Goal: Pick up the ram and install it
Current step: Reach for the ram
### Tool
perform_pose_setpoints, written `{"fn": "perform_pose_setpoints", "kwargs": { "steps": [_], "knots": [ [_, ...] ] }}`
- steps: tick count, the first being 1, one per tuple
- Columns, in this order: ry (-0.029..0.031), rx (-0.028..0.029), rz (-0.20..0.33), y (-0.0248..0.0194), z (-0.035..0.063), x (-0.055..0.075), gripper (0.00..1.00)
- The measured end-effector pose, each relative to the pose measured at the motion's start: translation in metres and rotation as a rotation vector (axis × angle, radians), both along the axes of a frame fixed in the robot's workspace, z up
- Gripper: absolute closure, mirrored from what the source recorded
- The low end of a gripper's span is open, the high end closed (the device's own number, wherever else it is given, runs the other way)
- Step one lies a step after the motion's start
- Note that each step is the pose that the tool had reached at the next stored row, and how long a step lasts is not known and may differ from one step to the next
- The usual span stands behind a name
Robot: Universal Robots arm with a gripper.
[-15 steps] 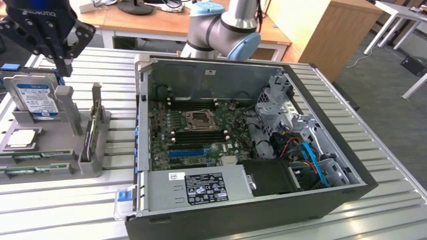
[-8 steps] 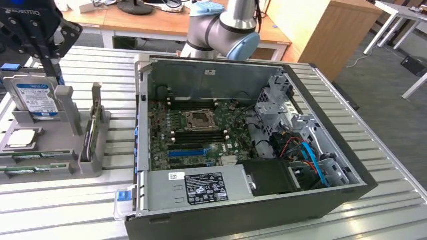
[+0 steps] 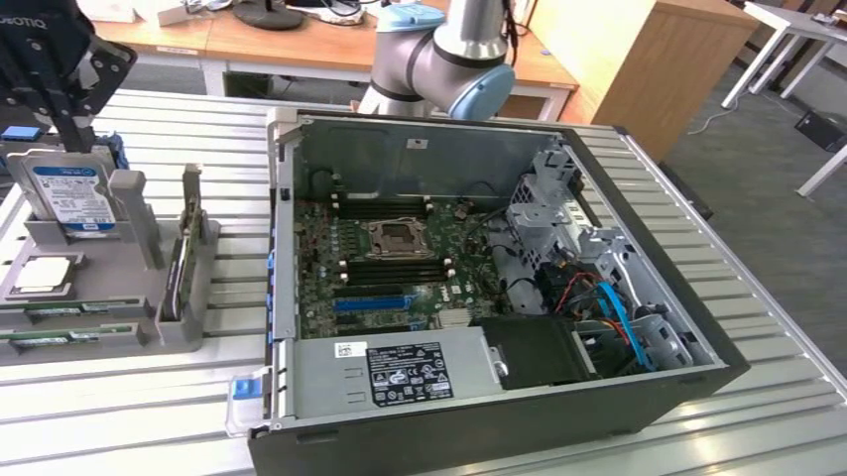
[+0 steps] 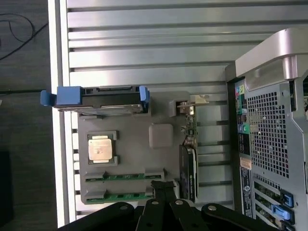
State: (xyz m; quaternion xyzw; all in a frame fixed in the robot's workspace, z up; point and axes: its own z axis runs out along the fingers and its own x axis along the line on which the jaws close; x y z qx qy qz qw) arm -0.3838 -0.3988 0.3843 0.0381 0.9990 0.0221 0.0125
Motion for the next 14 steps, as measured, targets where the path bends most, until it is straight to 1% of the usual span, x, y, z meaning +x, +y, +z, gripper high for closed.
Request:
{"fn": "perform_pose_setpoints", "kwargs": {
  "steps": [11, 14],
  "knots": [
    [0.0001, 0.0, 0.0, 0.0, -0.0014, -0.023, 0.89],
    [0.0, 0.0, 0.0, 0.0, -0.0016, -0.027, 0.89]
  ]
}}
